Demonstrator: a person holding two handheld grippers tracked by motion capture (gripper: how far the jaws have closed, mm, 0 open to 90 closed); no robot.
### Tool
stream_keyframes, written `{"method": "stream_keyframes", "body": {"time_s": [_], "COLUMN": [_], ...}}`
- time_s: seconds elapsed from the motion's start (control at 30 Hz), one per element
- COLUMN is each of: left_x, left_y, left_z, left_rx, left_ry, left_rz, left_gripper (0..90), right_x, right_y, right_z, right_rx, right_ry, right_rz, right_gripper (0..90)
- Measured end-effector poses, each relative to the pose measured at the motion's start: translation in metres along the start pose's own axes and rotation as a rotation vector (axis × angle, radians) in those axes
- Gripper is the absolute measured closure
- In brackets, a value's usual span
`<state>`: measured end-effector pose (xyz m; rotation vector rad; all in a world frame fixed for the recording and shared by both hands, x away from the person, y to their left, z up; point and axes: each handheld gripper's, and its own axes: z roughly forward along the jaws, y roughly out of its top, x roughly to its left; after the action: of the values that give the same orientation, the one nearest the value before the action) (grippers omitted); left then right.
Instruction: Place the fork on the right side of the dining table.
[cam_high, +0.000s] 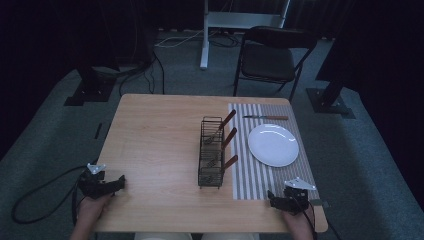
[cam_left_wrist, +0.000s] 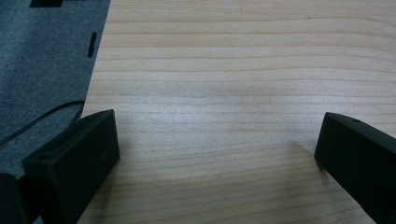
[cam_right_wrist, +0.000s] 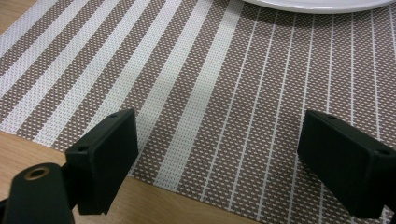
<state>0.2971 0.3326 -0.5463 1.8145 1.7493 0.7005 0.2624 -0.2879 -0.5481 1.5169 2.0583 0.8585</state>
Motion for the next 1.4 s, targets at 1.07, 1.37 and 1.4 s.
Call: {"method": "stream_keyframes", "body": {"time_s": [1.07, 1.37, 1.4], "left_x": [0.0, 0.0, 0.0], "left_y": [0.0, -0.001, -0.001], "left_z": [0.0, 0.0, 0.0], "left_rx": [-0.001, -0.002, -0.002], "left_ry": [-0.007, -0.015, -0.015], "left_rz": [0.011, 0.016, 0.016], "left_gripper": [0.2, 0.2, 0.2], "right_x": [-0.003, 0.001, 0.002], "right_y": [0.012, 0.013, 0.014], "right_z": [-0.002, -0.005, -0.005], "right_rx": [0.091, 0.093, 0.091], "right_ry": [0.043, 0.098, 0.111], "right_rz": [-0.004, -0.023, -0.022], "right_gripper": [14.4, 17.1, 17.1]}}
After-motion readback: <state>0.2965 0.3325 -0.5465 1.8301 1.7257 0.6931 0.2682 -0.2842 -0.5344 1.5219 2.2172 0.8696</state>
